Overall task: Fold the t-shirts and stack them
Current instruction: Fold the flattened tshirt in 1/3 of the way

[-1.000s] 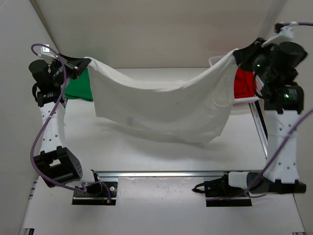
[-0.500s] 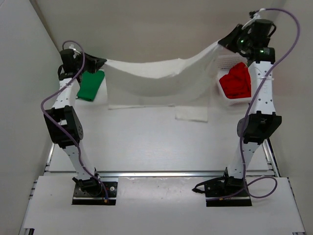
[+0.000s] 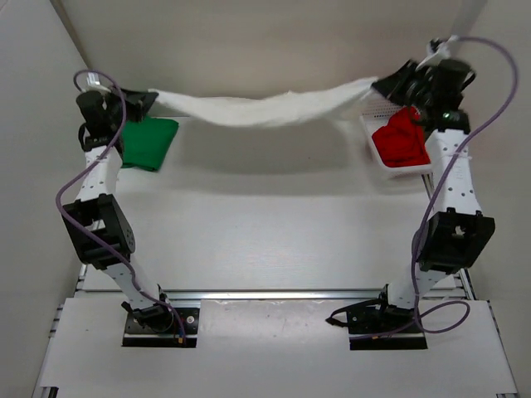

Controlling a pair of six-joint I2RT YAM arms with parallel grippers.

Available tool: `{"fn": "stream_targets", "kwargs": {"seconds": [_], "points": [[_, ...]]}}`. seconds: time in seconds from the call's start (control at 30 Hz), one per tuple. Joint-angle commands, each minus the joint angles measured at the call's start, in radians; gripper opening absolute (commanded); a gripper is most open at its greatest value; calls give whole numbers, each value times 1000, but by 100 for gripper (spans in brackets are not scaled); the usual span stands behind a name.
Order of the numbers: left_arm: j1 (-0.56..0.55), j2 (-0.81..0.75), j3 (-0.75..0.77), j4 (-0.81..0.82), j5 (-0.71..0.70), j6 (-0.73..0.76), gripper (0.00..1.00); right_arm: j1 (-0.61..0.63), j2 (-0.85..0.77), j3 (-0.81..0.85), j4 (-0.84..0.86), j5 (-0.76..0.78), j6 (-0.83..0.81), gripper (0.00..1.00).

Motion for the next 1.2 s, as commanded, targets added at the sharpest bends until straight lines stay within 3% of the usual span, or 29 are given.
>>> {"fn": "stream_targets", "kwargs": {"seconds": [0.0,0.17,0.33,0.43,0.63,0.87,1.07,1.17], "points": [[10,-76,-273,127,8,3,0,35,-138,-412,149,19,-71,0],[28,-148,-693,247,-12,69,0,60,-307,-905,374,27,-56,0],[57,-102,-891,278,5,144,0,70,-330,-1191,464,33,-13,0],[65,-102,-946,257,-10,178,0,58,-347,-1284,472,50,18,0],[100,-174,-947,-21,-102,324,0,10,-494,-1490,424,105,87,0],[164,-272,-962,-274,-211,457,0,-22,-773,-1654,211,214,116,0],[149,-404,-1006,-446,-357,543,0,-186,-1101,-1749,27,96,153,0],[141,-487,-1071,-499,-410,574,0,-166,-1174,-1774,-51,99,208,0]]}}
